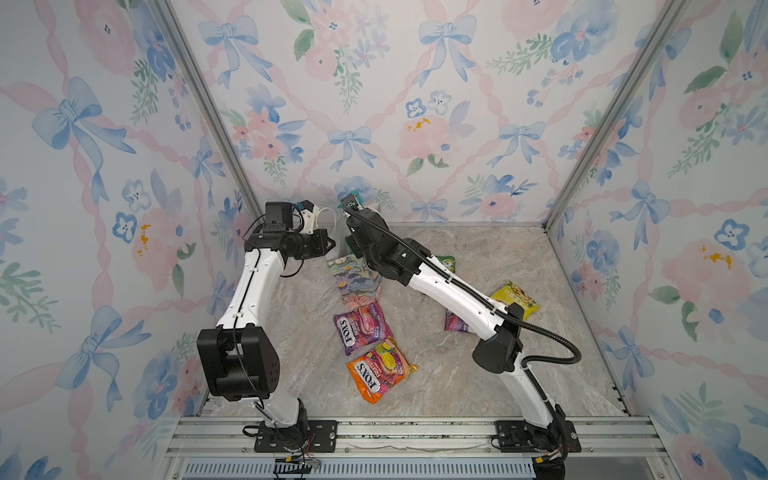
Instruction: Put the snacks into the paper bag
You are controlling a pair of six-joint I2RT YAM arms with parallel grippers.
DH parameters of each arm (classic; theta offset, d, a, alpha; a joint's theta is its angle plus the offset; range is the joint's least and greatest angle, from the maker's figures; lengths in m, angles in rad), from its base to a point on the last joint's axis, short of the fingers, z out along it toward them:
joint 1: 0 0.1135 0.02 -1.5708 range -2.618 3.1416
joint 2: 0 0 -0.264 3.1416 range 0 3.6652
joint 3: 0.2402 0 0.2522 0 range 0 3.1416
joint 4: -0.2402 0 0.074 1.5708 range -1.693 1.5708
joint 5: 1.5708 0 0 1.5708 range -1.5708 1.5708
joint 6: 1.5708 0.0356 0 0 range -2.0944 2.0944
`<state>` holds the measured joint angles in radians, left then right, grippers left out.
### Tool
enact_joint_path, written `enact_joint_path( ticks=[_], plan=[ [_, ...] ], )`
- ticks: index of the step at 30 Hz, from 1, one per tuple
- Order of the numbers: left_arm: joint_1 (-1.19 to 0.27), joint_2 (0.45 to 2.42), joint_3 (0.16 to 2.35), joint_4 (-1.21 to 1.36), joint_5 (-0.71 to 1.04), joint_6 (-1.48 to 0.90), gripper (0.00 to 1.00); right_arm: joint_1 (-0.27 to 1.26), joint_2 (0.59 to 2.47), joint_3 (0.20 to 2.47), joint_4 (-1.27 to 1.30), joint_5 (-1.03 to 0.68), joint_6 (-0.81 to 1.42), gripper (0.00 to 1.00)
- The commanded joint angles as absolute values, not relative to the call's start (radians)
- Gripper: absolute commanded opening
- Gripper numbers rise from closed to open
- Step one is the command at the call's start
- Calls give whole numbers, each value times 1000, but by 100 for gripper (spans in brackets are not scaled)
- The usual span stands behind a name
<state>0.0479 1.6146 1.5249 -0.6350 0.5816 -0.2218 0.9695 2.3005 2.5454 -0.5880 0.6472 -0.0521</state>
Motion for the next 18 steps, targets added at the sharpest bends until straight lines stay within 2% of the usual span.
enact_joint_path(
  ticks=[1, 18],
  plan=[
    [52, 1581, 1511, -650, 598, -233, 0, 963, 2262, 2547, -584, 661, -11, 0],
    [52, 1584, 1511, -649, 597, -236, 0, 938, 2067, 2249, -469, 661, 45, 0]
  ],
)
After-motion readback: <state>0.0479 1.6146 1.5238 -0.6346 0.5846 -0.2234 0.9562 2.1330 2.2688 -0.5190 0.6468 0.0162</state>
